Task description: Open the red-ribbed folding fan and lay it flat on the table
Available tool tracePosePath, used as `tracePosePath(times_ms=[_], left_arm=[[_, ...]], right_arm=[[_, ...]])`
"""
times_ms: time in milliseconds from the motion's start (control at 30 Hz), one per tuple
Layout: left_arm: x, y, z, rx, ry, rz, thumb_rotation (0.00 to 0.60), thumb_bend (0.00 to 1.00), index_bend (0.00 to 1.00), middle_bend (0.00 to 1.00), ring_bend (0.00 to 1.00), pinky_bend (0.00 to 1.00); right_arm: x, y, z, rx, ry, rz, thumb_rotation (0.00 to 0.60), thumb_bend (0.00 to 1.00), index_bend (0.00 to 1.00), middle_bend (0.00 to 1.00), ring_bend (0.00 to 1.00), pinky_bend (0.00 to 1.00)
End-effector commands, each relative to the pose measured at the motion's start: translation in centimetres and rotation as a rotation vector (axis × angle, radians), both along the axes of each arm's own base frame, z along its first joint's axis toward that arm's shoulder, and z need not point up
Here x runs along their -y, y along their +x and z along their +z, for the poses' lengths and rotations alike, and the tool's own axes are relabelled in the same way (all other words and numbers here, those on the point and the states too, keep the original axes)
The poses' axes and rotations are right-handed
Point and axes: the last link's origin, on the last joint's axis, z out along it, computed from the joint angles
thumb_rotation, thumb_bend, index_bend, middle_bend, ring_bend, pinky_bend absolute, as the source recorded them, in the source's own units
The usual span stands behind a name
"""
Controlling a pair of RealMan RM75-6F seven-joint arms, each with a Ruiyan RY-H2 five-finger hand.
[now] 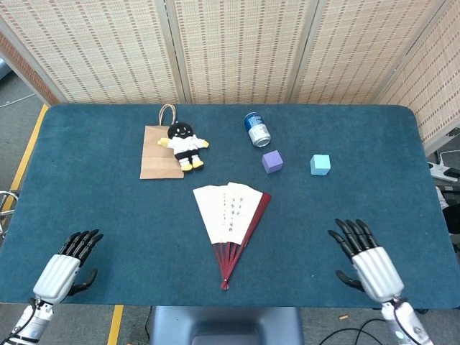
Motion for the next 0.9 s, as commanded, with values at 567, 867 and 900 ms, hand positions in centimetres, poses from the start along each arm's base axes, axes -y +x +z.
tracePosePath(times_ms=[567,867,900], left_arm=[[-2.0,-2.4,0.6,-0.046,0.058,0.115,0.600,0.47,0.00,0.00,0.00,0.07],[-2.3,-2.6,0.8,-0.076,0.080,0.117,0.600,0.47,0.00,0.00,0.00,0.07],[-2.4,-2.6,0.8,-0.079,0.084,0.116,0.600,0.47,0.00,0.00,0.00,0.07]], right_arm=[[12.1,7.7,-17.6,-0.076,0.094,0.167,0.600,0.12,0.40,0.00,0.00,0.00],[13.2,9.1,-20.3,-0.064,0.069,0.174,0.600,0.12,0.42,0.00,0.00,0.00],[13.3,9.2,-20.4,-0.061,0.064,0.175,0.600,0.12,0.42,0.00,0.00,0.00]])
